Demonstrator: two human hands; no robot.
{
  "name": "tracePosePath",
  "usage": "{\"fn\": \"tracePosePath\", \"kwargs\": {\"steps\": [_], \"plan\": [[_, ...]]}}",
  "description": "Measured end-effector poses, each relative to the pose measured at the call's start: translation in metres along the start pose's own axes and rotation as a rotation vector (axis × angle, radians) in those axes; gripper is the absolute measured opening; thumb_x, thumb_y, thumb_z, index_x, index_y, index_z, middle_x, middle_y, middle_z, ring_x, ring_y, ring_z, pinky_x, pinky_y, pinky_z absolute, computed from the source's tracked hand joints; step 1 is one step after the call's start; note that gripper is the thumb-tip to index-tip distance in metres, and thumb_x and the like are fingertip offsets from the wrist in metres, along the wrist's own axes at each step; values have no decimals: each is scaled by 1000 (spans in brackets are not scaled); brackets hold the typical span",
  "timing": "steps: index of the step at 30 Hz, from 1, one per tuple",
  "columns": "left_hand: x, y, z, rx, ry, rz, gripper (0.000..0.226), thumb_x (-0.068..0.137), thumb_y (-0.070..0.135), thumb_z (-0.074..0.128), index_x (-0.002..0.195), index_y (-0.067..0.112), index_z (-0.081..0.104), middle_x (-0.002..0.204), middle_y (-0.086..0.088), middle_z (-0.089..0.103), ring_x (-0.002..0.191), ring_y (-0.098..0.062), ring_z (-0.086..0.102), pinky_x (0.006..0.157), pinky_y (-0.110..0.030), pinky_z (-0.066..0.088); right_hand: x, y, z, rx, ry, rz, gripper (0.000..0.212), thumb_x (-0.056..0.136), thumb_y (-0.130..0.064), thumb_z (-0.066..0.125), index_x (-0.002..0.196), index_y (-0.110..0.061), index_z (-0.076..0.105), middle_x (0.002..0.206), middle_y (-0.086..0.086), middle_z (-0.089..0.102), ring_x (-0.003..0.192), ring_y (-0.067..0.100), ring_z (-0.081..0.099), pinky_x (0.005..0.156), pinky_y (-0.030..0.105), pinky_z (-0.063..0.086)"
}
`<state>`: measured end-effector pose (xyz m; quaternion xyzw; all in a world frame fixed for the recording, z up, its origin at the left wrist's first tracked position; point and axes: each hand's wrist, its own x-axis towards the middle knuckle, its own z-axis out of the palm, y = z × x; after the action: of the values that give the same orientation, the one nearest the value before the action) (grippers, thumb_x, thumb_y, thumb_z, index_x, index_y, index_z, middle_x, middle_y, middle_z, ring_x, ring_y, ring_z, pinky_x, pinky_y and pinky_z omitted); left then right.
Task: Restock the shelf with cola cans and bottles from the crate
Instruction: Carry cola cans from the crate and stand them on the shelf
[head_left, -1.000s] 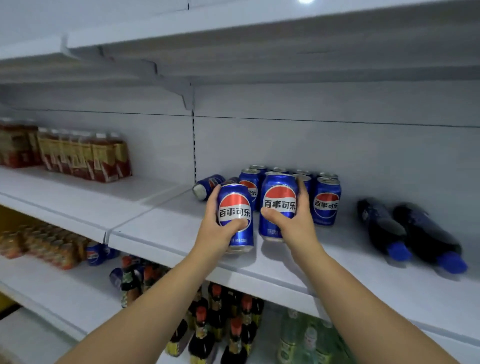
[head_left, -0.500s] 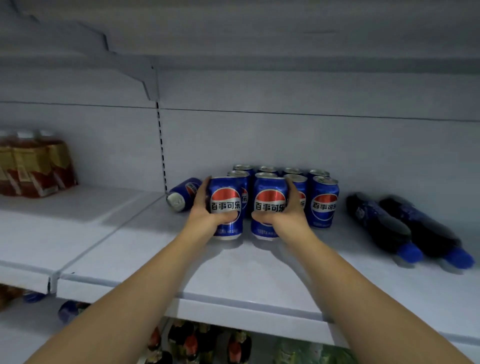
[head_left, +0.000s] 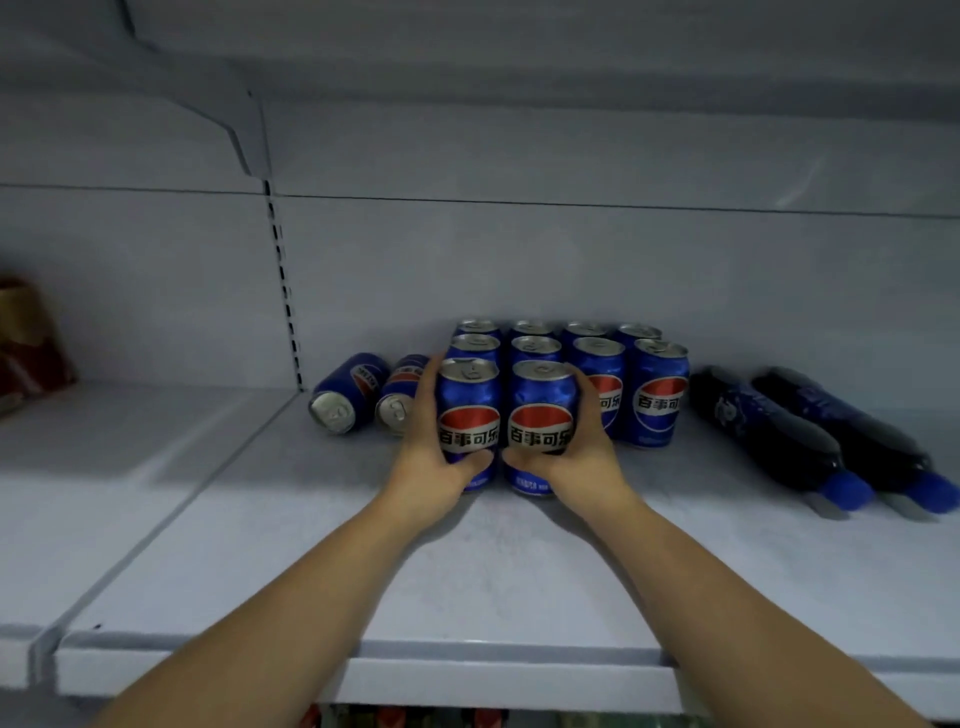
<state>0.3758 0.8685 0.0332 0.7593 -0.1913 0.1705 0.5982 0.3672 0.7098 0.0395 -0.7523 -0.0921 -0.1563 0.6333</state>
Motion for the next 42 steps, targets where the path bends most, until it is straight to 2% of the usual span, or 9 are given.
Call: {"fn": "tracePosePath", "kwargs": {"steps": [4, 8, 11, 18, 25, 32, 37, 39, 42], "plan": [[-2, -8, -2, 159, 57, -2, 103, 71, 9, 77, 147, 30, 12, 145, 2, 35, 130, -11, 40, 105, -33, 40, -2, -5, -5, -81, -11, 24, 107, 65, 1, 80, 143, -34, 15, 113, -21, 49, 101, 0, 53, 79, 10, 45], [-6, -10, -3, 323, 124, -10, 112, 62, 26, 84, 147, 32, 12, 142, -4, 38, 127, -22, 44, 98, -45, 46, -9, -5, -16, -222, -15, 39, 116, 64, -3, 80, 148, -32, 5, 137, -6, 45, 122, 13, 48, 93, 26, 43], [-8, -9, -2, 368, 123, -28, 110, 67, 24, 81, 148, 34, 7, 141, -3, 43, 122, -23, 49, 93, -45, 49, -14, -2, -17, -333, -22, -19, 115, 67, -10, 81, 147, -36, 3, 141, -6, 44, 124, 16, 48, 97, 31, 45], [-3, -7, 7, 413, 113, -20, 103, 75, 23, 76, 149, 30, 4, 139, -5, 47, 118, -24, 52, 88, -28, 44, -11, 2, -11, -414, 15, -86, 108, 74, -15, 77, 129, -55, -6, 146, -1, 40, 131, 19, 42, 104, 33, 41], [-4, -8, 9, 410, 112, -24, 105, 75, 24, 77, 149, 31, 4, 140, -6, 44, 120, -23, 51, 89, -26, 43, -9, 5, -13, -375, 3, -77, 106, 75, -10, 75, 147, -37, 1, 144, -3, 42, 128, 15, 44, 98, 22, 37], [-6, -3, 6, 516, 139, -57, 113, 69, 37, 79, 150, 27, 0, 145, -11, 34, 125, -29, 46, 92, -39, 47, -7, 4, -13, -345, 7, -13, 123, 67, -24, 81, 145, -40, -12, 152, -2, 28, 137, 18, 31, 107, 36, 36], [-11, 10, -2, 510, 252, -51, 119, 60, 47, 82, 150, 18, 9, 140, -19, 37, 127, -36, 40, 96, -48, 45, -17, -18, -25, -184, 156, 65, 107, 74, -6, 74, 148, -37, 4, 133, -4, 46, 117, 14, 51, 85, 28, 47], [-13, 22, -4, 430, 300, -18, 116, 61, 47, 82, 150, 16, 13, 141, -17, 37, 130, -34, 38, 100, -50, 42, -27, -30, -34, -113, 250, 62, 99, 76, 0, 70, 148, -32, 11, 123, -4, 50, 106, 13, 54, 87, 30, 46], [-21, 47, 0, 335, 278, 48, 109, 65, 45, 79, 149, 15, 16, 145, -13, 36, 133, -29, 34, 105, -48, 37, -52, -42, -47, -62, 345, 47, 88, 80, 4, 65, 147, -24, 17, 121, -10, 46, 109, 9, 49, 93, 30, 43]]}}
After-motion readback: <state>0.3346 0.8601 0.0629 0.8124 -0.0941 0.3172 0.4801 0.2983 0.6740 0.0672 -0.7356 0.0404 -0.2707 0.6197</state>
